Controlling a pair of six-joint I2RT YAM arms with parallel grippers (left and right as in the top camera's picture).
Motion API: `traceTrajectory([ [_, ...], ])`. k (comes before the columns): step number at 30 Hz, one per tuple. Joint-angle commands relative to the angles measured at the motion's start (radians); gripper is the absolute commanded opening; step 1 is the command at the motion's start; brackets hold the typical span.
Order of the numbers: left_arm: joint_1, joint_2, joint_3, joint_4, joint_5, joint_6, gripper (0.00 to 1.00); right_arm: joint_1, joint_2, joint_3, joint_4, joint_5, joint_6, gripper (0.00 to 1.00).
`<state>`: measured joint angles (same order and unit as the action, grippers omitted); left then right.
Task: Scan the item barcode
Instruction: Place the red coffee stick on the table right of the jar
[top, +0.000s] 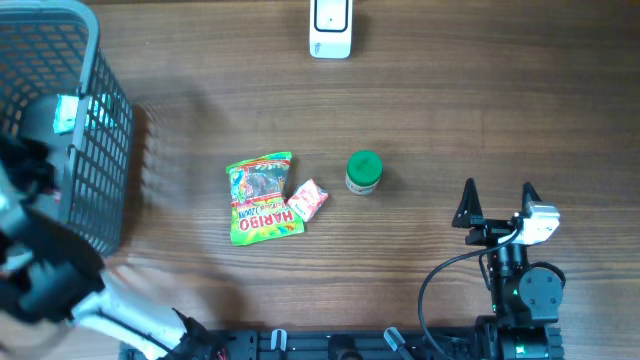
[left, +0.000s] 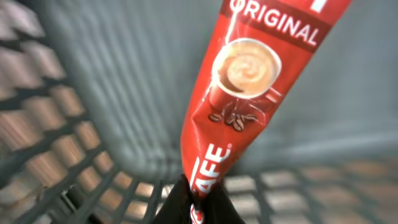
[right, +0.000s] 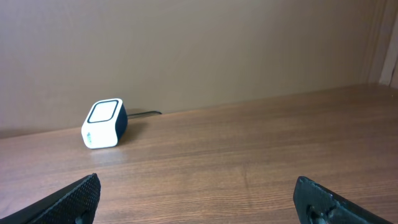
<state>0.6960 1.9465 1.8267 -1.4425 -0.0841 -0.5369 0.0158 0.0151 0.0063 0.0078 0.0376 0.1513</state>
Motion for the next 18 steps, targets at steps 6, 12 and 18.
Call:
traceTrajectory([
  [6,-0.076,-0.522,0.103,-0.032,0.176,-0.047,0.04,-0.004,-0.010,-0.001,0.003,0.006,-0.019,1.00],
  [12,-0.477,-0.698,0.101,-0.040,0.231,-0.076,0.04,-0.004,-0.010,-0.001,0.003,0.006,-0.018,1.00],
  [18,-1.054,-0.701,0.001,-0.015,0.047,-0.294,0.04,-0.004,-0.010,-0.001,0.003,0.006,-0.018,1.00],
])
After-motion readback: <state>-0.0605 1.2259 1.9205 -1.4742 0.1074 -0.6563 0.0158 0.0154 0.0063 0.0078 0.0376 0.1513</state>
